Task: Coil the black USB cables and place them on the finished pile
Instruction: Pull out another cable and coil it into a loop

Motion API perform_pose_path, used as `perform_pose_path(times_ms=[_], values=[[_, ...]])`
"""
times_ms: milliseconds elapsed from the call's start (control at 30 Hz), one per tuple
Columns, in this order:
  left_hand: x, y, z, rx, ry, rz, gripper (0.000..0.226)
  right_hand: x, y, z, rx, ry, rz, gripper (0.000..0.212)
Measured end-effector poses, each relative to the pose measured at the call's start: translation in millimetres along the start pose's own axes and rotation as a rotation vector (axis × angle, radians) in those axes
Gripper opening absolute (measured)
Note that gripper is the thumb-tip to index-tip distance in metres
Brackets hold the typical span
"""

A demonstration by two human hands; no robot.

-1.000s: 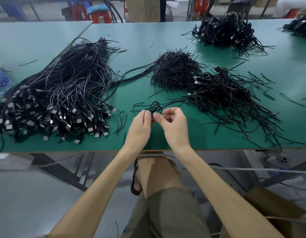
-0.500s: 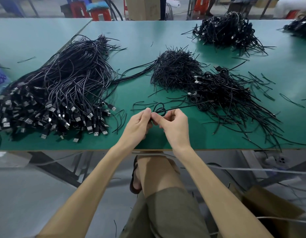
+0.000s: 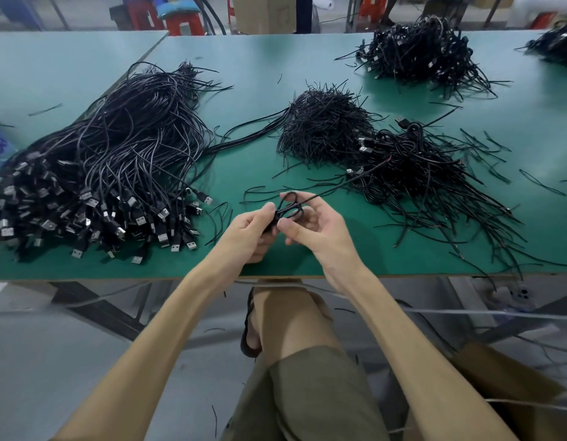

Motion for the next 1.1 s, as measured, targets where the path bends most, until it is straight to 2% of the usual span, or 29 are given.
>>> perform_pose_path(times_ms=[133, 233, 300, 367, 433, 833, 1100], values=[[3.6, 10.1, 2.3, -0.154, 0.077, -0.043, 0.045, -4.1, -5.0, 1.6, -0.119, -0.002, 0.083, 0.041], [4.9, 12.4, 2.2, -0.169, 0.111, -0.003, 0.048, -5.2, -5.0, 2.9, -0.102, -0.012, 0.133, 0.034], [5.7, 10.1, 3.4, -0.178, 0.100, 0.034, 0.041, -5.0, -4.2, 4.1, -0.022, 0.006, 0.236, 0.028], [6.4, 7.2, 5.0, -0.151, 0.083, 0.035, 0.044, -3.3, -4.1, 4.7, 0.084, 0.022, 0.341, 0.026], [6.0, 4.8, 5.7, -0.111, 0.067, 0.016, 0.046, -1.1, -4.9, 3.9, 0.112, 0.026, 0.345, 0.028], [2.9, 5.7, 4.3, -0.093, 0.062, 0.021, 0.050, 2.6, -4.7, 3.7, 0.107, 0.055, 0.367, 0.009], [4.6, 4.4, 4.9, -0.038, 0.029, -0.005, 0.052, 1.3, -11.4, 7.8, 0.080, 0.103, 0.396, 0.019]])
Point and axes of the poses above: each hand's wrist, its own z-axis away from the middle knuckle, its own y-axis out of the back of the hand, x = y × z, the point moved 2 cm from there along -z, towards the middle knuckle, and after that the axes turned 13 degrees about z, right-handed, at the moved point
